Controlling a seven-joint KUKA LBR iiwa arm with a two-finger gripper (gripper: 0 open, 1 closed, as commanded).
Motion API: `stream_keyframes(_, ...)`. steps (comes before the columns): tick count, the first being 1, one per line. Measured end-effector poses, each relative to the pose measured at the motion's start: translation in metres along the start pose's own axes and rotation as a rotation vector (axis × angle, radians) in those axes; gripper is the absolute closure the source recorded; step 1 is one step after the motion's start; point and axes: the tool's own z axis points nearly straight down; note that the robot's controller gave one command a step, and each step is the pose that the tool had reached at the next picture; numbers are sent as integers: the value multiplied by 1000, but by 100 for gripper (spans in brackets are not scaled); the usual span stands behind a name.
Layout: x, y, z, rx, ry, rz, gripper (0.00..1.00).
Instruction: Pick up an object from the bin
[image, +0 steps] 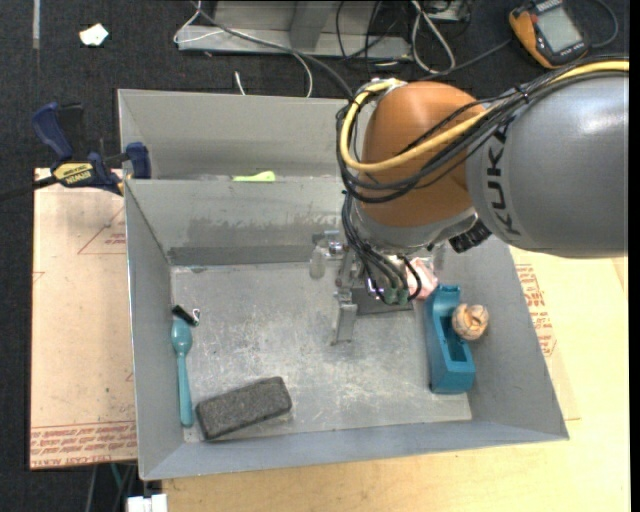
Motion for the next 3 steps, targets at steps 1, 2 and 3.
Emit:
stream_keyframes(1, -1, -1, -5, -1, -8, 3, 0)
stream_keyframes(2, 32, 15, 42, -1, -10, -75, 0)
stream_keyframes(3, 49, 49, 49, -3, -18, -105, 0)
